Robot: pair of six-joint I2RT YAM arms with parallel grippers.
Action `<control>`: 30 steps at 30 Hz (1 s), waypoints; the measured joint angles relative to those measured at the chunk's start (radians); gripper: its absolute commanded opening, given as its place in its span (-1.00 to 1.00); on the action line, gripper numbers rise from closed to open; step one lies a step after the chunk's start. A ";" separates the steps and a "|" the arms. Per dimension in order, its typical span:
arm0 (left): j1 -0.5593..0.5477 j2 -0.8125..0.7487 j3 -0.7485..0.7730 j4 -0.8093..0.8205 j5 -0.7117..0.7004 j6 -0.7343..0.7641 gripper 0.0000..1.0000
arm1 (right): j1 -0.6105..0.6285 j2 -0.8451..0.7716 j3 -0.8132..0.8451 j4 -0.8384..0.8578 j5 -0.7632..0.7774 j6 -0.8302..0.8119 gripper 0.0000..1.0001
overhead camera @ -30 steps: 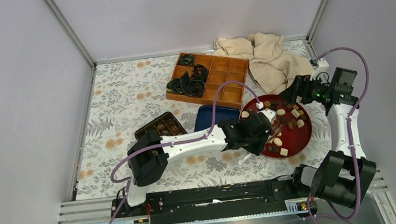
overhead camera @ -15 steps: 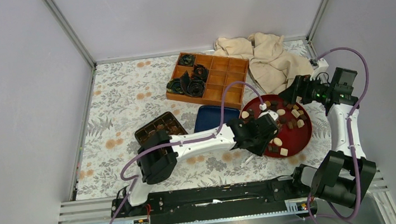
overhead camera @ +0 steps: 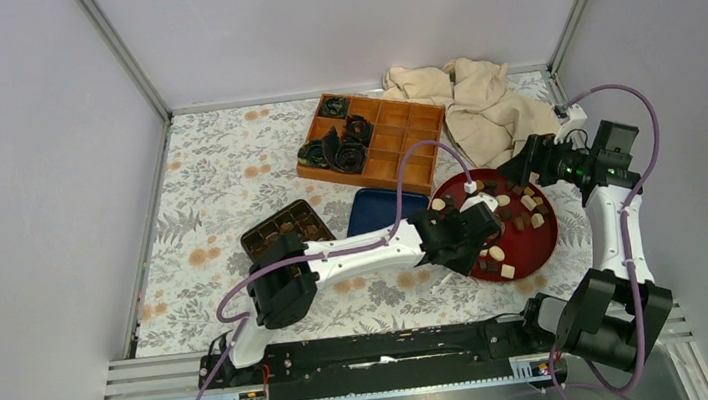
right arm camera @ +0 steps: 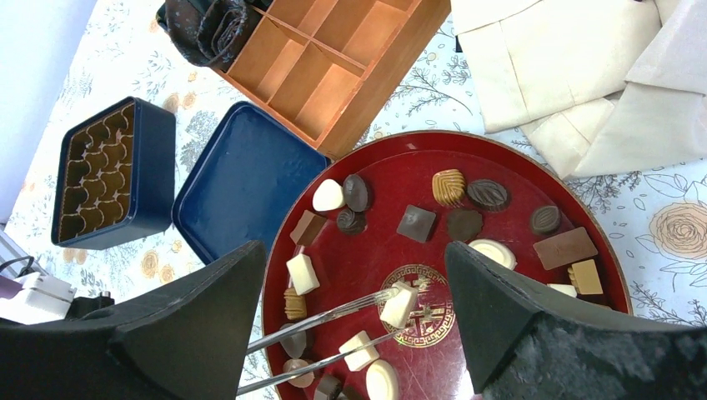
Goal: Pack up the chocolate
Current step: Pick up the fake chocolate from the plate.
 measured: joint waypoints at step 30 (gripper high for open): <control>-0.021 -0.014 0.006 -0.048 -0.081 -0.001 -0.05 | 0.000 0.000 0.000 -0.001 -0.015 0.000 0.73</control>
